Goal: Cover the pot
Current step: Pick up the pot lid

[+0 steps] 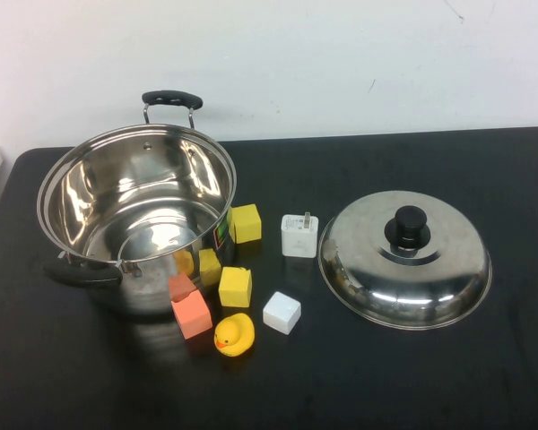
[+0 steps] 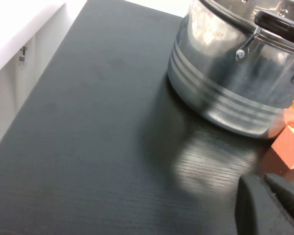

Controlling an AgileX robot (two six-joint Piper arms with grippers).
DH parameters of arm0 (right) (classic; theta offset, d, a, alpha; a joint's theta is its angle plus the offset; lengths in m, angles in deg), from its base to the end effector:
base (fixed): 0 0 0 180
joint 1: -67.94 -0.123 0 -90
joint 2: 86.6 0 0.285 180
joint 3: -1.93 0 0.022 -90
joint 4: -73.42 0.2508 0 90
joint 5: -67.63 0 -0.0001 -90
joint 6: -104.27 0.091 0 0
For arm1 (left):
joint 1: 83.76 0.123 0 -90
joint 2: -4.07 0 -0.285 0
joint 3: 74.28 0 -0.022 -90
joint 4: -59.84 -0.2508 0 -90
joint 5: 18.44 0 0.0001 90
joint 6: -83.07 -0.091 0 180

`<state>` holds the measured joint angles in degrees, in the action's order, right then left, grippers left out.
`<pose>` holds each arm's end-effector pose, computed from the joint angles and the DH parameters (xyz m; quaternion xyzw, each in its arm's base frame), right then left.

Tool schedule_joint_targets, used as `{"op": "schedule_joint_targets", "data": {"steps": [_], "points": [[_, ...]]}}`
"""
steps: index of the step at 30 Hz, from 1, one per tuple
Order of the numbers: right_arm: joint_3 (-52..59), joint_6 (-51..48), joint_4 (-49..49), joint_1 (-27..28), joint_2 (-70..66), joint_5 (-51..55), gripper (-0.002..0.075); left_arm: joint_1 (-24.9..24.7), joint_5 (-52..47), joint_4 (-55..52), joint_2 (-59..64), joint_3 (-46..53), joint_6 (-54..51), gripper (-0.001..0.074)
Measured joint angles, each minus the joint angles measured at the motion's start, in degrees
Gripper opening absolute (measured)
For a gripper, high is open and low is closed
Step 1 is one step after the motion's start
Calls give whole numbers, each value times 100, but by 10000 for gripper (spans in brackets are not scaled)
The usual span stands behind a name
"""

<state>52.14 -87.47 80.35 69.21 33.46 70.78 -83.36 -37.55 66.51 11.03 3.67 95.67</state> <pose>0.1838 -0.0035 0.2679 -0.0277 0.8348 -0.0264 0.5493 0.0532 -0.0031 0.1798 -0.1205 0.7781 -0.1139 0.6058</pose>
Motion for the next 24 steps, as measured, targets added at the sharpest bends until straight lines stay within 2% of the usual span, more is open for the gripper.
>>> {"op": "schedule_joint_targets", "data": {"steps": [5,10,15,21,24], "points": [[-31,850,318,0,-1049,-1381,-2,0,0,0,0,0,0,-2],[-236,1205,-640,-194,-1900,-2122,-2,0,0,0,0,0,0,-2],[-346,1383,-1407,-920,-2494,-2923,-2,0,0,0,0,0,0,-2],[-355,1374,-1561,-1856,-3350,-4658,0,0,0,0,0,0,0,-2],[-368,1225,-1479,-2064,-3836,-5415,41,0,0,0,0,0,0,-2]]}}
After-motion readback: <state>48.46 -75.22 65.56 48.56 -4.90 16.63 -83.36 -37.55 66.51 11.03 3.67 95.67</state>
